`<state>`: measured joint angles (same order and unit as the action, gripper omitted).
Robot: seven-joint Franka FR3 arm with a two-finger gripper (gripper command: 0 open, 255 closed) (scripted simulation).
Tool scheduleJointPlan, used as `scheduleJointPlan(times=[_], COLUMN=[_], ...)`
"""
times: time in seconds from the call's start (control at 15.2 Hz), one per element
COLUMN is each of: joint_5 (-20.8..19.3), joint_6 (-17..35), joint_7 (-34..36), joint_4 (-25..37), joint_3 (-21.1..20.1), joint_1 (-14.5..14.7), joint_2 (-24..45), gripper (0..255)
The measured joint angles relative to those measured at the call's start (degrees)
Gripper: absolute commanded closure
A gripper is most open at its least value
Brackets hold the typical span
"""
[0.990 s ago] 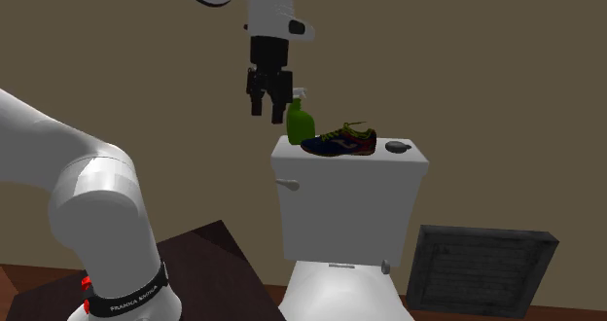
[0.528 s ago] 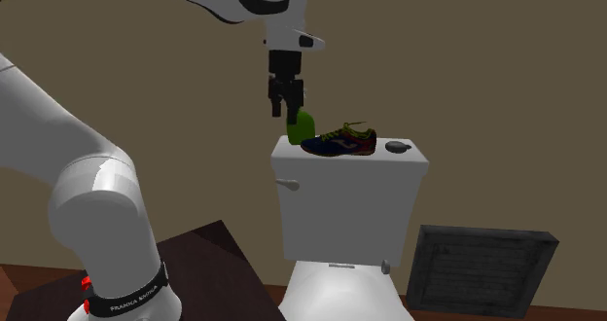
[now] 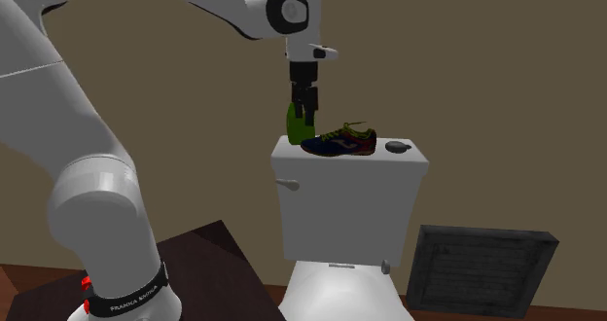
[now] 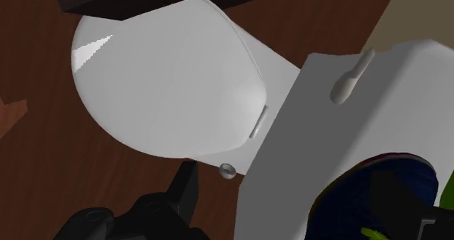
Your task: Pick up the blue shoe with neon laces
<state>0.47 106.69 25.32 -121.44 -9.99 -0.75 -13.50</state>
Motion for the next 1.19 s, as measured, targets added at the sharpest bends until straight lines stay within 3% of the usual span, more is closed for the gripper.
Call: scheduleJointPlan(times=[0.46, 0.86, 1.19], joint_5=[-3.81, -8.32, -9.12], joint_6=[4.56, 4.61, 7.4], joint_7=[12.47, 21.54, 23.15], joint_4=[11.77, 26.71, 26.22], joint_3=[-2.56, -2.37, -2.1], joint_1=[0.25, 1.67, 1.94], joint_2=[13.87, 27.21, 29.26], gripper=[0, 0, 0])
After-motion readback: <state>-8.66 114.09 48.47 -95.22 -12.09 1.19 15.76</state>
